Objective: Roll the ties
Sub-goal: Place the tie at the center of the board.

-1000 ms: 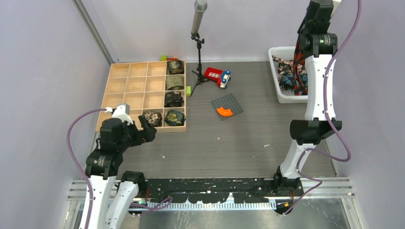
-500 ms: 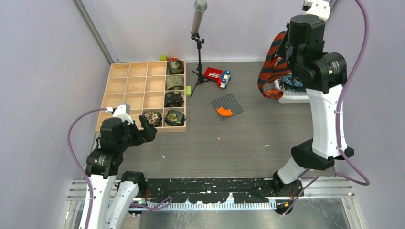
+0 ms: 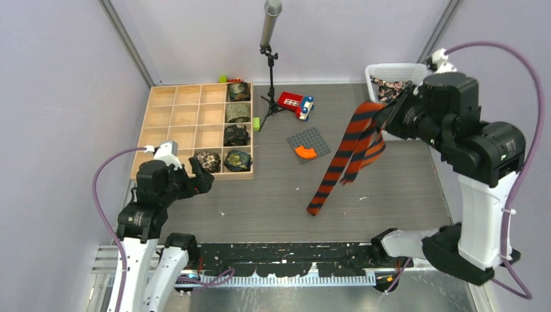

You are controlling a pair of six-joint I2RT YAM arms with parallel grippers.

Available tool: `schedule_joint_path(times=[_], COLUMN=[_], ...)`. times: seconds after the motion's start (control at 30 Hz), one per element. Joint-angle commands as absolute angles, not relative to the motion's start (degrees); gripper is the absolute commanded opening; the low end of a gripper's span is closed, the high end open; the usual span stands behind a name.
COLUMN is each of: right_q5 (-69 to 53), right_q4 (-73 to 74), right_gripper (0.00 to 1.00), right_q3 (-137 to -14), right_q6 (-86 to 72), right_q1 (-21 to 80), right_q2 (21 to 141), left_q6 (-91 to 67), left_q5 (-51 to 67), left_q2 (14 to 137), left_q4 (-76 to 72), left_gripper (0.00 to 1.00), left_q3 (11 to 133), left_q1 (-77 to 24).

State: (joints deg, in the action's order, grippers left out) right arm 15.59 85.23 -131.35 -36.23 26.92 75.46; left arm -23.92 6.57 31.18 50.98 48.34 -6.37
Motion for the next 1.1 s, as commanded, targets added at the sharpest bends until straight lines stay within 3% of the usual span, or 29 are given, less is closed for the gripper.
schedule_joint_path(times=[0.0,0.17,0.33,0.57,0.87,1.07], right_q5=[1.3,5.6,21.4,17.3,25.6,6.7], right_q4=[81.3,71.0,69.1,66.3,69.0,72.8], right_gripper=[0.00,0.00,0.00,0.00,0.00,0.00], right_q3=[-111.9,-87.5,-83.8,-91.7,-107.2,-127.7], right_q6=[-41.7,-43.2,-37.9,-28.4,-23.5,-27.8], right_q1=[27.1,27.1,25.5,9.4,5.8,5.8], right_q2=[69.8,63.0,66.4,68.7,71.7,76.4], left_q6=[-23.8,-24.1,-24.8,-26.4,-29.0,-30.3], left_q5=[8.9,11.3,10.6,2.0,-10.0,-14.7], left_q2=[32.8,37.6,40.8,46.2,57.2,61.3], left_q4=[48.5,49.1,48.3,46.7,40.0,36.5], left_gripper=[0.90,0.88,0.84,0.82,0.81,0.81], left_q3=[48.2,49.6,50.8,53.0,56.2,58.5], left_q1=[-6.5,-6.7,-8.6,-20.2,-39.0,-47.6])
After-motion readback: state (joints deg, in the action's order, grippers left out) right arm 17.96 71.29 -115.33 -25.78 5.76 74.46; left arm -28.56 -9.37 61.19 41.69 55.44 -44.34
